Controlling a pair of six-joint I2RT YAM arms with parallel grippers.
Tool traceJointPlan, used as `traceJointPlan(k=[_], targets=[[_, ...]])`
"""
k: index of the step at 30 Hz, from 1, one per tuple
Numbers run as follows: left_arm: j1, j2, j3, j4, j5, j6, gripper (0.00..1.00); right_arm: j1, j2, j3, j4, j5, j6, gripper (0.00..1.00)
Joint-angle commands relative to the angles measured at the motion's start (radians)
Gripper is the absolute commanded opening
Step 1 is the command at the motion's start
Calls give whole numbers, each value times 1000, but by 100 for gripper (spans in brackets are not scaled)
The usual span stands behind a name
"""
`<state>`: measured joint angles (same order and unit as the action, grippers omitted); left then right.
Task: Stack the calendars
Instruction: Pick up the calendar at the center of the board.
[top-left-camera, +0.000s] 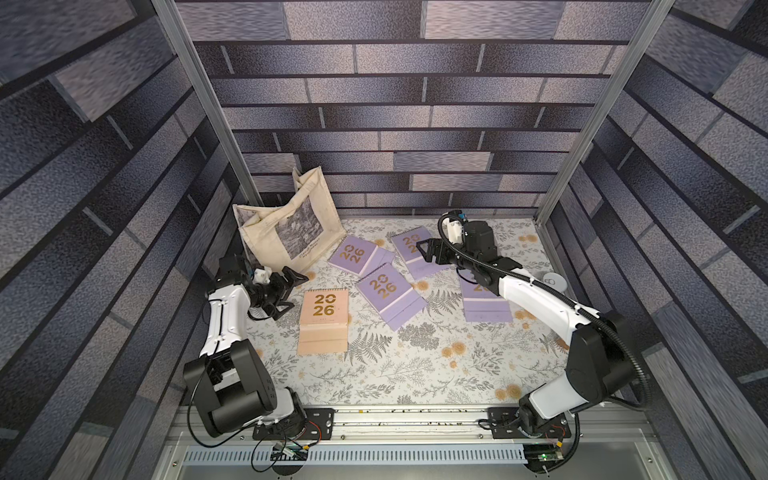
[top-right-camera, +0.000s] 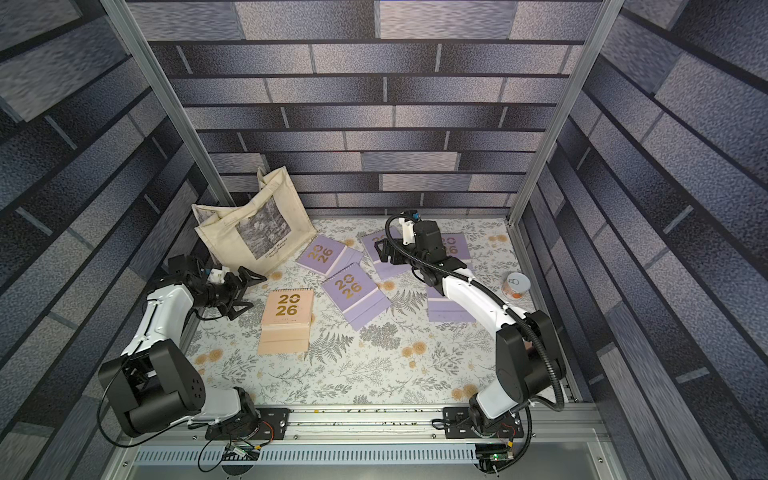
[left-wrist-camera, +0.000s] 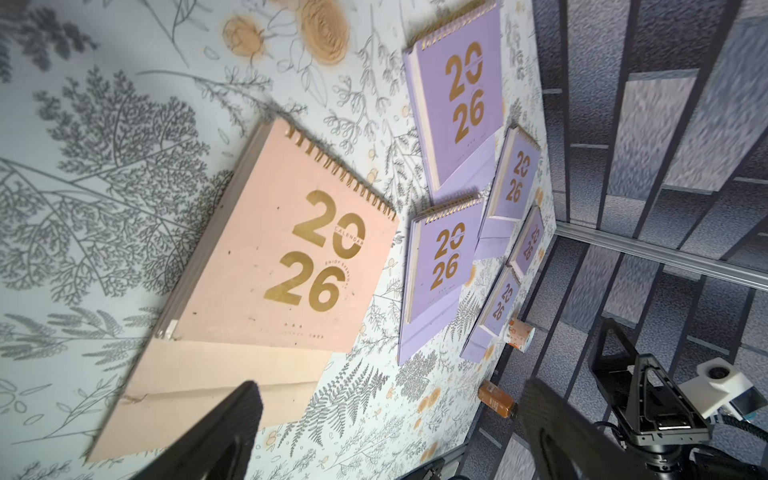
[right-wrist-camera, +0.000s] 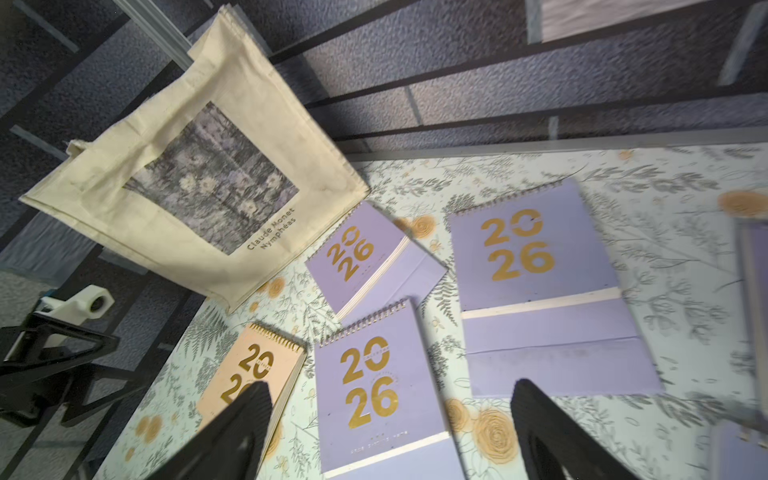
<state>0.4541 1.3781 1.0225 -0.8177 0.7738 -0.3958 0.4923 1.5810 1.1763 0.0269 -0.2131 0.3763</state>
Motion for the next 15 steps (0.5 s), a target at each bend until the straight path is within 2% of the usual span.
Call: traceJointPlan(k=[1, 7, 9, 15], targets=[[6, -11, -6, -65, -83, 29, 100, 35, 47, 45, 3, -35, 47, 93], [6, 39, 23, -89, -160, 61, 100, 85, 104, 78, 9, -46, 55, 93], [6, 75, 39, -67, -145, 70, 100, 93, 117, 80, 18, -43, 64, 93], [-8, 205, 100, -52, -233, 82, 100, 104, 164, 107, 31, -80, 104, 93]])
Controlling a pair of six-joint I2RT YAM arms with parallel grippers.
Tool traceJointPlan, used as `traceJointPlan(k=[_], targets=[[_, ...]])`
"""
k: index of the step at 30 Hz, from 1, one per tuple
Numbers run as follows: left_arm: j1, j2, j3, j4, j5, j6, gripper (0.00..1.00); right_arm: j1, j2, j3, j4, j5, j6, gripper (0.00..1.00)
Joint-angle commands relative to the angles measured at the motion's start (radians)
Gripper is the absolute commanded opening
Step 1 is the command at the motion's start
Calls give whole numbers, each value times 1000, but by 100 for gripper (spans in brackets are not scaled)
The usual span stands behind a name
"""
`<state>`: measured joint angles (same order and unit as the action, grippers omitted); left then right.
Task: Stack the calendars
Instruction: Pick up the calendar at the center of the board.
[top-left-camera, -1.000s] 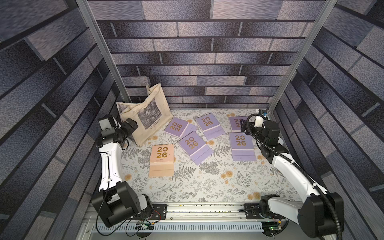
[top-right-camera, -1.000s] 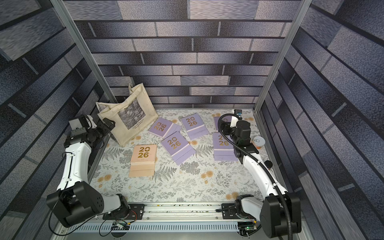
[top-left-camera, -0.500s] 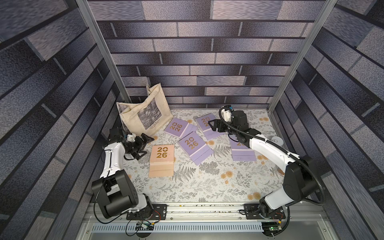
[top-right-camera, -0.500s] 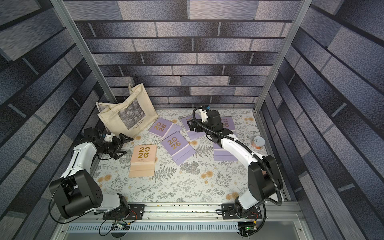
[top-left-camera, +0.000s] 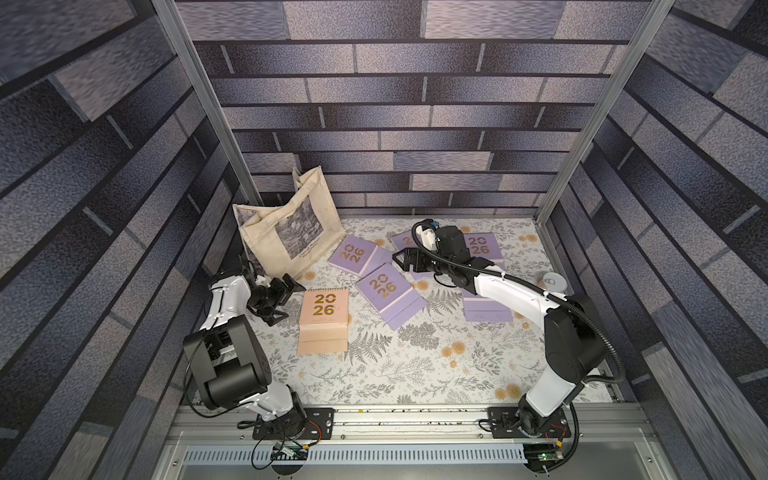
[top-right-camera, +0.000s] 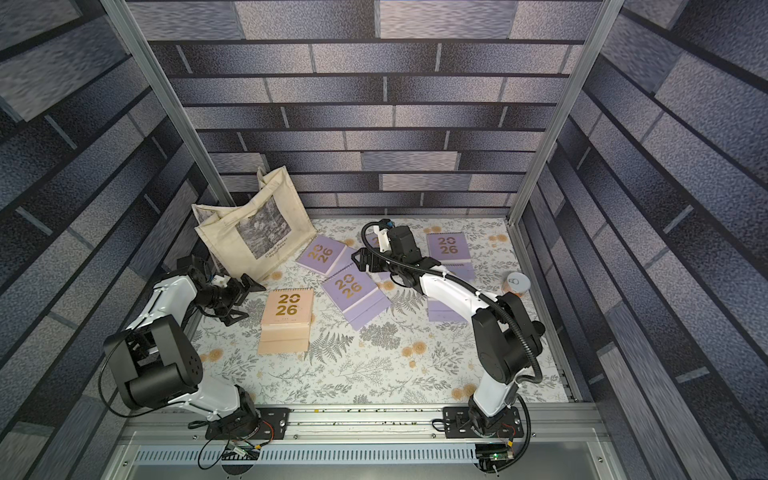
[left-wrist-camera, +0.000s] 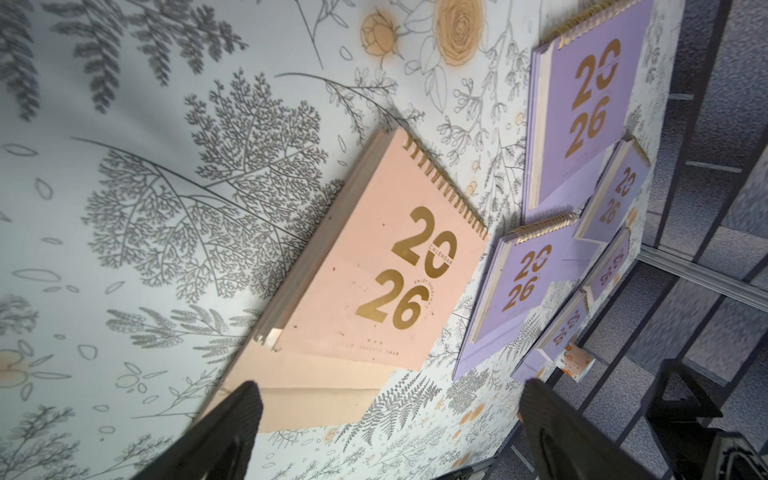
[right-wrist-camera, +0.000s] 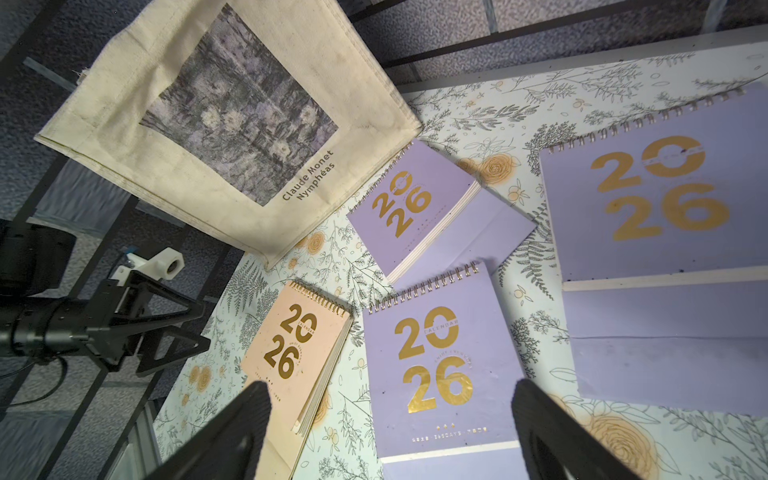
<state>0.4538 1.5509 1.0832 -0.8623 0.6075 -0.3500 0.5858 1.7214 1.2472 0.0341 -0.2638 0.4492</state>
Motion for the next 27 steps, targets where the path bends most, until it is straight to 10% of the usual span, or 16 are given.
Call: traceJointPlan(k=[1, 27], targets=[[-15, 44, 45, -4, -83, 40, 100, 12, 29, 39, 24, -32, 34, 93], [-151, 166, -68, 153, -176, -32, 100, 92, 202, 92, 59, -236, 193, 93]])
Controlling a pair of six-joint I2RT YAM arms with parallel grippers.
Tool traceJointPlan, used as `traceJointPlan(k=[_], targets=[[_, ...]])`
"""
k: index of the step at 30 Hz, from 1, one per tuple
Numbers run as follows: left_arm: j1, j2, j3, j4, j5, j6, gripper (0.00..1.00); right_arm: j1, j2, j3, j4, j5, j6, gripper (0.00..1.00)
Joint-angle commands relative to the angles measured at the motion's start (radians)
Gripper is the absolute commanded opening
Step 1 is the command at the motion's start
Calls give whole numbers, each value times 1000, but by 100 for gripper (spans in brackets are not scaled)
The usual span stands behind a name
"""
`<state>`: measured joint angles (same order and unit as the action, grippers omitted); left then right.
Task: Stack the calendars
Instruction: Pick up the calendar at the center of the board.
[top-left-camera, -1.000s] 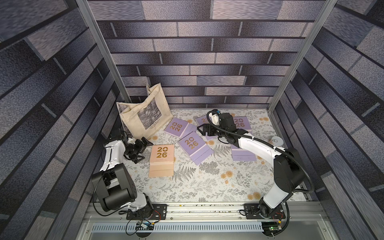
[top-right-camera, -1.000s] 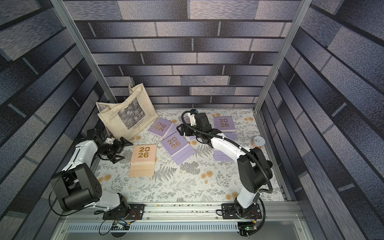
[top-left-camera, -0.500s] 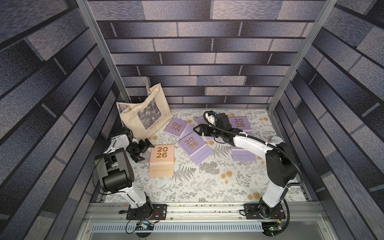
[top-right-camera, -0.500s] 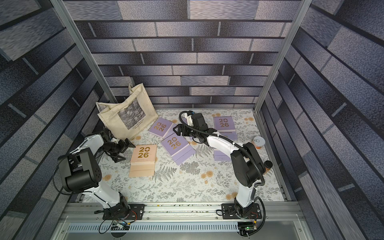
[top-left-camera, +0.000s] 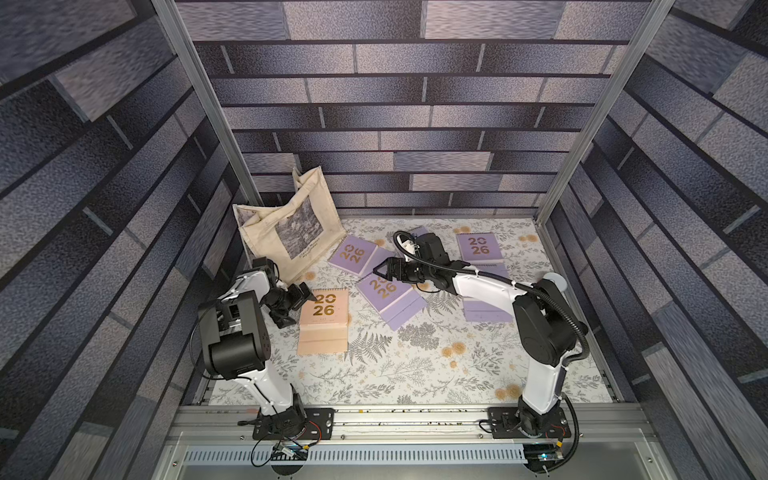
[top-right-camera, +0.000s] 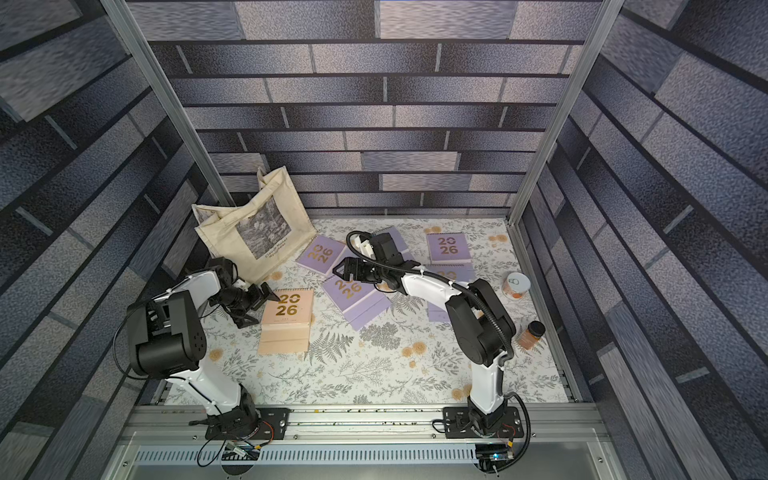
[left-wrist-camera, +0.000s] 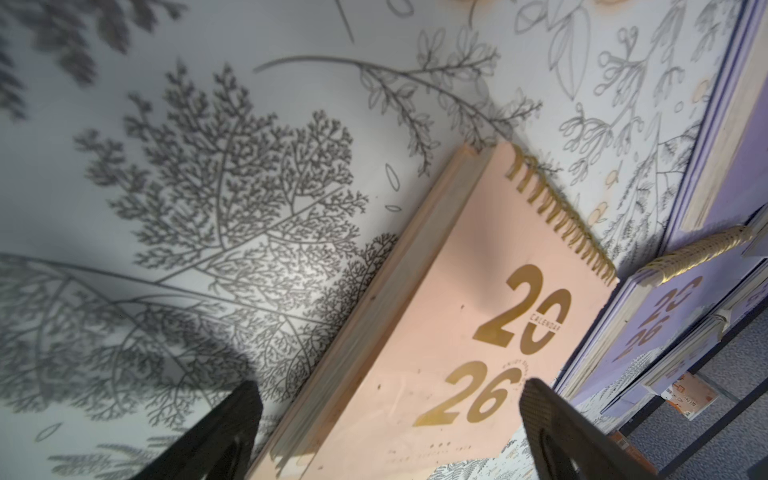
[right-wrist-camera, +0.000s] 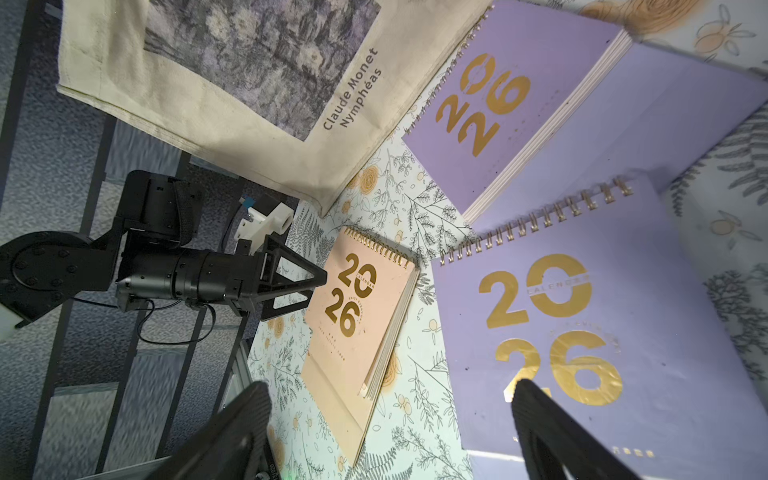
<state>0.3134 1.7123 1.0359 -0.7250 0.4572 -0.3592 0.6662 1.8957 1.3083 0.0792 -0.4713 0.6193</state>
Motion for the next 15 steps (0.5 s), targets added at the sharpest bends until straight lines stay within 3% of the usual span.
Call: traceJointPlan(k=[1, 9, 15], targets=[[-15, 9, -23, 19, -32, -23, 100, 15, 34, 33, 17, -30, 29, 93], [-37, 17, -51, 80, 5, -50, 100, 44, 68, 59, -6, -71, 45, 93], [-40, 17, -118, 197, 113, -95, 100, 54, 95, 63, -17, -101, 69, 93]])
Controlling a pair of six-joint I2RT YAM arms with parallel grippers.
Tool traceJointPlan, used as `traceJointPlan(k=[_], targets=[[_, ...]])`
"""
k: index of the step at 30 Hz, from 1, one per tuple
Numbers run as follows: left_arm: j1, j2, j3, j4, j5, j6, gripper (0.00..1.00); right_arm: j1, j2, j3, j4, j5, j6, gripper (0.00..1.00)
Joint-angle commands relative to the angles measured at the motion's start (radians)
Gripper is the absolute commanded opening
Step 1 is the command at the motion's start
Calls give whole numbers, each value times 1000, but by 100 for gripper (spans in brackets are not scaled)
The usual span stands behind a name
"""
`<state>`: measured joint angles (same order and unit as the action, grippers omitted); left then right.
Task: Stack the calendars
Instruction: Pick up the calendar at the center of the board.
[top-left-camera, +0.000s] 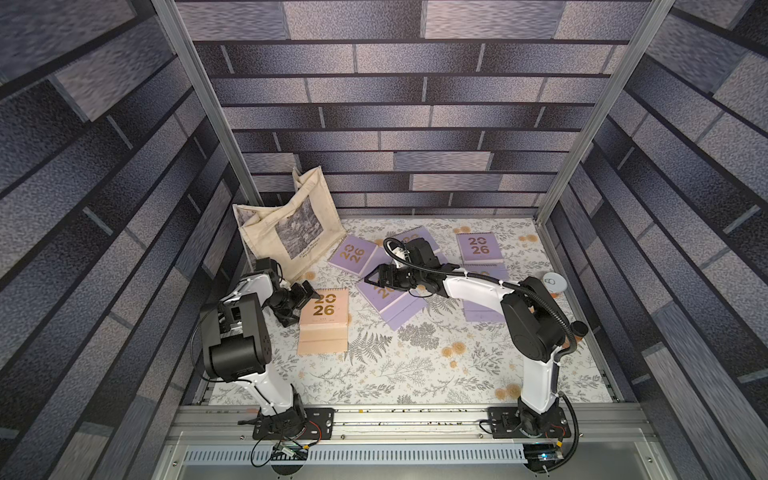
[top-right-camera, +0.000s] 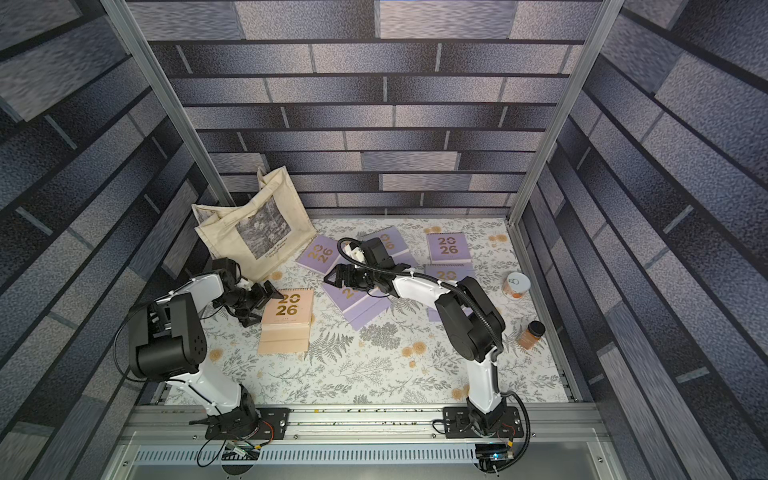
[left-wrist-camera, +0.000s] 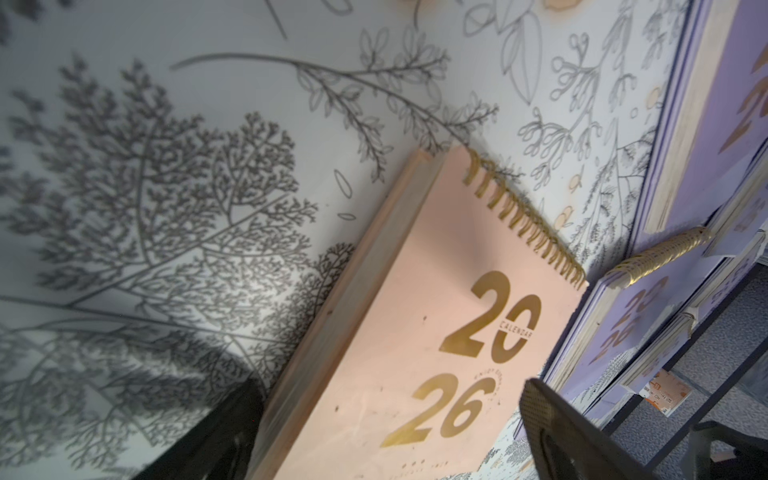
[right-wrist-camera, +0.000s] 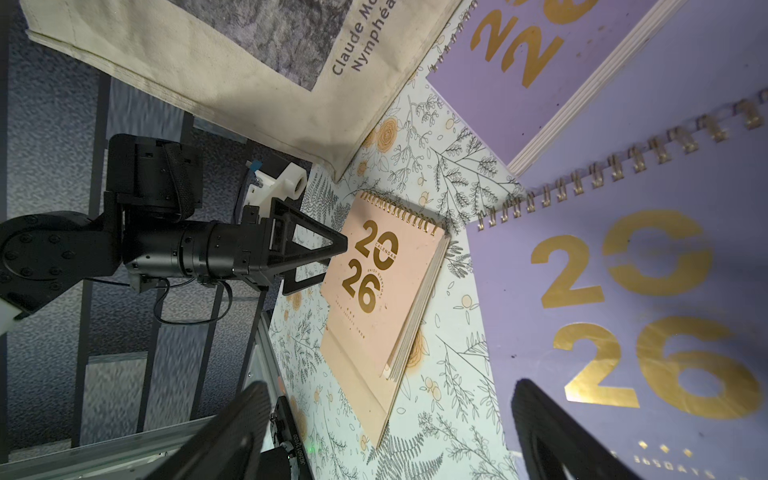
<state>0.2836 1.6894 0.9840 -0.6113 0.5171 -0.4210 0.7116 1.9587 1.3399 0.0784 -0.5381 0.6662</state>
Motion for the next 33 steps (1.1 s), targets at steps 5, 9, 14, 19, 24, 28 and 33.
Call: traceJointPlan(k=[5, 9, 14, 19, 24, 28, 33], targets=[[-11, 30, -87, 109, 53, -40, 100, 24, 58, 61, -74, -46, 19, 93], [-9, 15, -93, 117, 65, -49, 100, 36, 100, 66, -78, -55, 40, 93], [-10, 1, -99, 120, 73, -53, 99, 67, 129, 66, -83, -56, 67, 93], [-11, -13, -109, 125, 72, -57, 98, 105, 151, 58, -58, -39, 101, 93], [-11, -20, -117, 128, 78, -61, 98, 122, 179, 78, -50, -29, 133, 93], [-11, -34, -135, 146, 86, -81, 98, 133, 198, 97, -57, -11, 155, 92], [-13, -72, -167, 182, 100, -109, 97, 141, 243, 125, -45, -15, 206, 92]])
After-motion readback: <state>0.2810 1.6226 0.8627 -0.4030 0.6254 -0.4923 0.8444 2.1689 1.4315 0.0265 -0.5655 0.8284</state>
